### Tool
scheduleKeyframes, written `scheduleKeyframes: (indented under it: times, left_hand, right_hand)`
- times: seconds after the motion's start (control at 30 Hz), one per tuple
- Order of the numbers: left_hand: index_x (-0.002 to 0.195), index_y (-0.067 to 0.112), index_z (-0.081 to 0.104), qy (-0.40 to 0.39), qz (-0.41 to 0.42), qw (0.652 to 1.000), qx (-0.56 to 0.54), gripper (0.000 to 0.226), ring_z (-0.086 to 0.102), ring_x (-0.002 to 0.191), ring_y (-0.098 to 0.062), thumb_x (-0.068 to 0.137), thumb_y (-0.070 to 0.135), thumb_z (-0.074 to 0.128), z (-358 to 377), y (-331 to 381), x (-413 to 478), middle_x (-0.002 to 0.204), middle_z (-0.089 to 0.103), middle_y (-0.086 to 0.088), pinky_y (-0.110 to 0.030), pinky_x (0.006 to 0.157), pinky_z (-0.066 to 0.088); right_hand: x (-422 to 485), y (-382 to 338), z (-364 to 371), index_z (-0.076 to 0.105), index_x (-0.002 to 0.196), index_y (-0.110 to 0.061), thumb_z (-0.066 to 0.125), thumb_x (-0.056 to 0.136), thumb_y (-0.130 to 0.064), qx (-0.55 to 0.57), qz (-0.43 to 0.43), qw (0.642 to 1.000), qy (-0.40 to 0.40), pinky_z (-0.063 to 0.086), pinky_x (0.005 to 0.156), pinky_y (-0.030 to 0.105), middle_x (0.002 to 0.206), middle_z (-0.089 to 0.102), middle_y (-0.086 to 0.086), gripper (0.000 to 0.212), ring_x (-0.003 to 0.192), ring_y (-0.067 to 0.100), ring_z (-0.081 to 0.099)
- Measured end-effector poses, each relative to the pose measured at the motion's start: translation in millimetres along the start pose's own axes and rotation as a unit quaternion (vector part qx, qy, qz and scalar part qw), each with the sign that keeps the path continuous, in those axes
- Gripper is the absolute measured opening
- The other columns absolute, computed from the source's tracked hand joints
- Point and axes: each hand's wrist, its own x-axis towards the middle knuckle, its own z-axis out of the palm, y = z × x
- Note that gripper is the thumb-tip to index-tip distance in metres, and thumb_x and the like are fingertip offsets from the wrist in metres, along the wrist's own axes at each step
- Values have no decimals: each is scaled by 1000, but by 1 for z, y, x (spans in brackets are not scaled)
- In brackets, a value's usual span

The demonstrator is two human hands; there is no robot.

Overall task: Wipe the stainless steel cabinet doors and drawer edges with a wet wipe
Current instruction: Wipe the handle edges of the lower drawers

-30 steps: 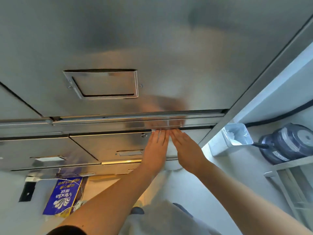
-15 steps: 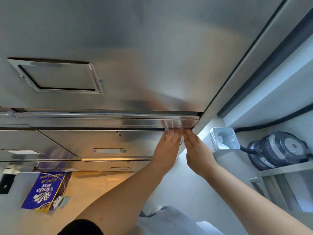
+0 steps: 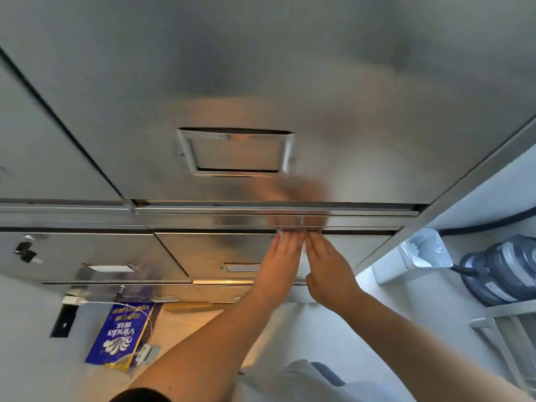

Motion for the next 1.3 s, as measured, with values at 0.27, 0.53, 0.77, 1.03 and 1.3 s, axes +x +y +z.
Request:
scheduleKeyframes:
  times: [0.27, 0.53, 0.77, 1.03, 1.3]
  left_hand:
    - [148, 1, -1, -16, -1, 999, 29, 66, 8, 142, -32, 94, 15, 34, 13, -151, -76, 152, 13, -16, -43, 117, 1]
    - [147, -1, -4, -44, -30, 998, 44, 72, 8, 141, -34, 94, 18, 40, 20, -222, -115, 153, 11, -19, -44, 116, 4]
    - [146, -3, 2, -42, -57, 997, 16, 65, 15, 139, -34, 93, 14, 36, 16, -211, -111, 147, 21, -19, -43, 116, 1]
    - [146, -3, 1, -43, -32, 998, 41, 67, 13, 139, -36, 93, 15, 37, 12, -189, -98, 148, 18, -20, -45, 115, 2]
    - [147, -1, -3, -16, -15, 1000, -6, 63, 5, 142, -36, 97, 14, 32, 3, -68, -37, 152, 10, -20, -46, 116, -2]
  right_hand:
    - [54, -147, 26, 7, 150, -5, 48, 87, -16, 16, -86, 996, -13, 3, 119, 30, 157, 8, 8, 76, 144, 20, 9]
    - [78, -224, 37, 4, 149, -3, 46, 87, -12, 29, -125, 992, -4, -5, 118, 30, 157, 4, 12, 75, 145, 23, 2]
    - [79, -222, 31, 1, 150, -6, 49, 91, -15, -2, -119, 993, -14, -3, 118, 32, 158, 3, 9, 76, 145, 21, 2]
    - [75, -187, 25, 1, 150, -10, 53, 91, -16, -19, -123, 992, -23, -1, 119, 33, 158, 4, 4, 79, 145, 18, 3]
    - [32, -61, 12, 3, 150, -10, 53, 92, -13, -27, -83, 996, -25, -4, 115, 29, 158, 7, 6, 76, 145, 21, 8]
